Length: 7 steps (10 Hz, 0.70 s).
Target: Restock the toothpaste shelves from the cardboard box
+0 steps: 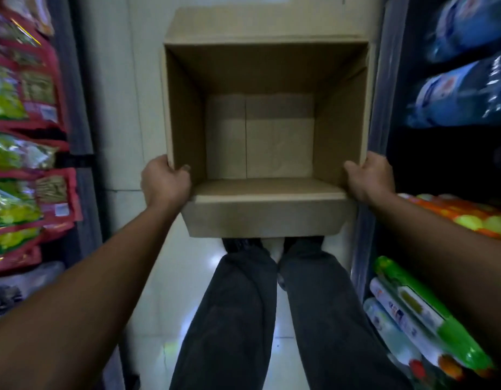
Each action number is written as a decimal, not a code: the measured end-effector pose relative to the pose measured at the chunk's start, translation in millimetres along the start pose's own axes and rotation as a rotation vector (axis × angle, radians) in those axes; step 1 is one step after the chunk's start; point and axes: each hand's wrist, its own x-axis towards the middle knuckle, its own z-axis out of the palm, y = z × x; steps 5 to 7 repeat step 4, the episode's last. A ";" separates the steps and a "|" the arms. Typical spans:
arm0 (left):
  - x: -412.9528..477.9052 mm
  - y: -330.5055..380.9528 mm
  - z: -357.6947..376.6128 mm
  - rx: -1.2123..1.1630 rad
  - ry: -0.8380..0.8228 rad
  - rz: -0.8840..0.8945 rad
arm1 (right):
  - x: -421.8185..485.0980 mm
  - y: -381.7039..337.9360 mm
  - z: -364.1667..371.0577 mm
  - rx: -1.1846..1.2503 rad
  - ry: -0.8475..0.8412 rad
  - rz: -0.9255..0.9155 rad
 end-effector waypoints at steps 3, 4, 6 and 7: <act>-4.2 -6.7 -7.5 0.042 -0.161 -0.029 | 0.6 2.6 -9.6 -0.096 -0.145 0.079; -43.9 5.6 -62.1 0.105 -0.204 -0.028 | -44.7 2.8 -60.6 -0.099 -0.145 0.069; -43.9 5.6 -62.1 0.105 -0.204 -0.028 | -44.7 2.8 -60.6 -0.099 -0.145 0.069; -43.9 5.6 -62.1 0.105 -0.204 -0.028 | -44.7 2.8 -60.6 -0.099 -0.145 0.069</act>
